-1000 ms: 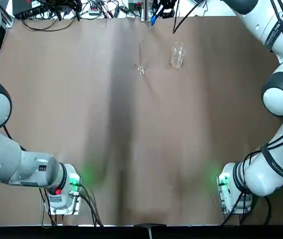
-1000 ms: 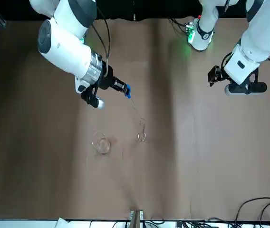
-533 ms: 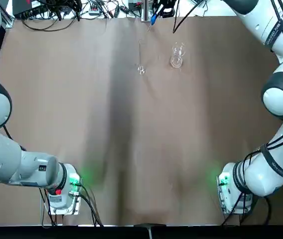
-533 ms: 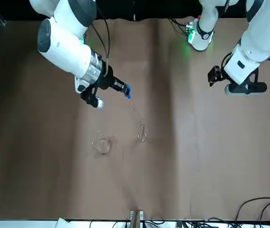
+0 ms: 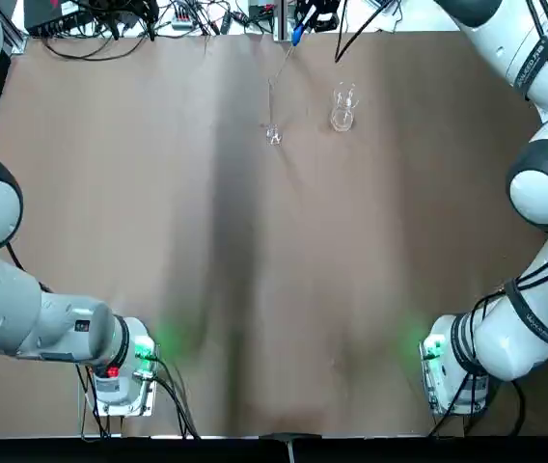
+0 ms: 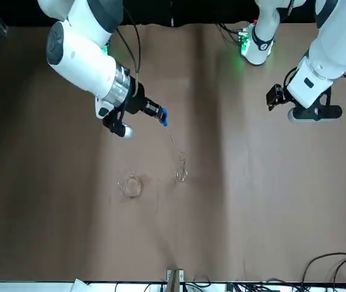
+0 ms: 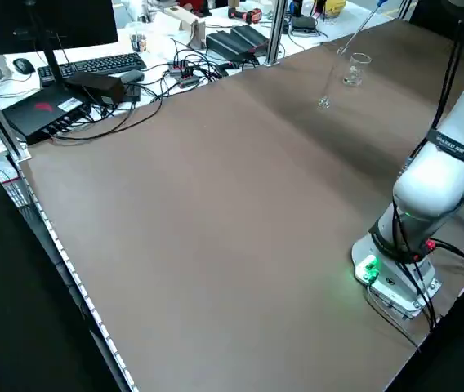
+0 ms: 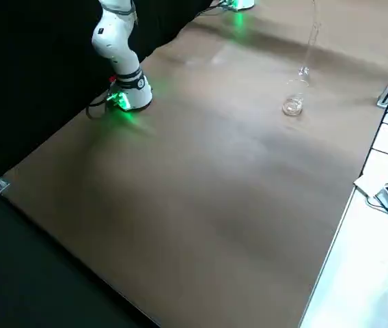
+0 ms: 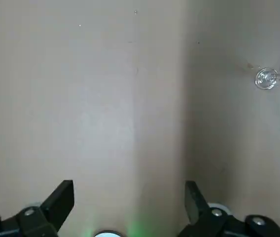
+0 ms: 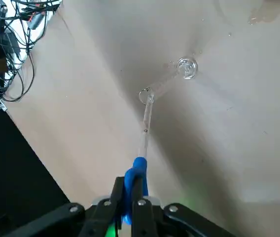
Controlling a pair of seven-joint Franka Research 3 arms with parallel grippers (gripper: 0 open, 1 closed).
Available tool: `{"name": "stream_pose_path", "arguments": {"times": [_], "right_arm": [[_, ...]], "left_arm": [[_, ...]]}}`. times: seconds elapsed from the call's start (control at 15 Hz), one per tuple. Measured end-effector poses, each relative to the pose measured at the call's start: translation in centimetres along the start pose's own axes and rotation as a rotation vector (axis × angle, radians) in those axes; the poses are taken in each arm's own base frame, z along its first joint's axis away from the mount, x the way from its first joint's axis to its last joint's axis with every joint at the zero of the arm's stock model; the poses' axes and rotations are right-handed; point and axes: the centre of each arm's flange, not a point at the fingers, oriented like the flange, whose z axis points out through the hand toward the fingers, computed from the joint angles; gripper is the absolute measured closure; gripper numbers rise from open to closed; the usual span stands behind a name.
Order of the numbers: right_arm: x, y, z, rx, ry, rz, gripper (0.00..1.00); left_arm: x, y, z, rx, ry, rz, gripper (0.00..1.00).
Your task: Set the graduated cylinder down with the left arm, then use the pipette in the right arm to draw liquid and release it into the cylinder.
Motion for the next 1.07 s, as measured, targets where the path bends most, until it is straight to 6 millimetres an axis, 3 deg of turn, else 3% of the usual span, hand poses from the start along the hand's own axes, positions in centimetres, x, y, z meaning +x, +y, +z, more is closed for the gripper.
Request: {"name": "stream_pose_path", "arguments": {"times": [1.07], "right_arm": [[-0.17, -0.39, -0.6, 0.012, 0.005, -0.005, 0.93]], "left_arm": [[0.0, 0.0, 0.0, 0.0, 0.0, 0.0, 0.01]]}}
